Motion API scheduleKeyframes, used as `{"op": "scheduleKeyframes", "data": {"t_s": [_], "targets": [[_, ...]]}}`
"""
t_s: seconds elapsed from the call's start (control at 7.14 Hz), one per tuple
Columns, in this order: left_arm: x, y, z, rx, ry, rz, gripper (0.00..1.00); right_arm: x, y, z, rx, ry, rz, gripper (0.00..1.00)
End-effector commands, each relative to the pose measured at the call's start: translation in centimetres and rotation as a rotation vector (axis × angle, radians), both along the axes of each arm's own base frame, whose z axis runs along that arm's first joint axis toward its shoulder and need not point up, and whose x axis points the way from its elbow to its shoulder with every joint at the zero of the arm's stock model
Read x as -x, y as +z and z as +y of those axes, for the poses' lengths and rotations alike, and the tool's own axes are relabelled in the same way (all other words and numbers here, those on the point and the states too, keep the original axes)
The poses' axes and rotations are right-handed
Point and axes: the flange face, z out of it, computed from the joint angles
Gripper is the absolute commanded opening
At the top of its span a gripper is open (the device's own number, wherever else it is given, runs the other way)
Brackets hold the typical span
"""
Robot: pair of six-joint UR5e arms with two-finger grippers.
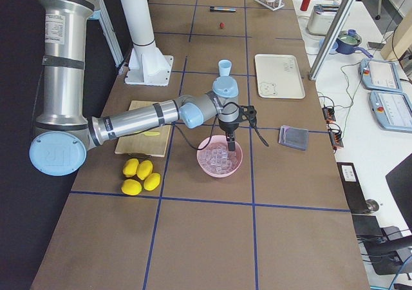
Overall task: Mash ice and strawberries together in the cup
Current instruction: 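Move the right gripper back over the pink bowl, then lower the right gripper into the bowl and pinch a third ice cube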
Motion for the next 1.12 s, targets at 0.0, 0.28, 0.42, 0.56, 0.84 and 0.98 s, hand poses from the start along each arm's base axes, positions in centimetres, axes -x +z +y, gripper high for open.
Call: {"op": "scheduleKeyframes", "data": {"t_s": [0.0,0.28,0.42,0.56,0.84,0.98], "targets": [[0.0,-0.1,0.0,-0.003,0.001,0.000,1.00,-0.1,2.2,0.3,0.015,0.001,0.000,0.99],[0.0,0.0,0.1,0.000,0.000,0.002,1.00,0.9,4.2,0.3,0.048,-0.019,0.013,0.99],[0.0,0.0,0.1,0.000,0.000,0.004,1.00,2.5,4.2,0.7,0.047,-0.051,0.016,0.99],[0.0,0.0,0.0,0.000,0.000,0.004,1.00,3.8,3.9,0.7,0.045,-0.077,0.016,0.99],[0.0,0.0,0.0,0.000,0.000,0.005,1.00,4.2,4.0,1.0,0.046,-0.090,0.015,0.91],[0.0,0.1,0.0,0.000,0.000,0.002,1.00,4.2,4.1,0.9,0.041,-0.097,0.016,0.81]]}}
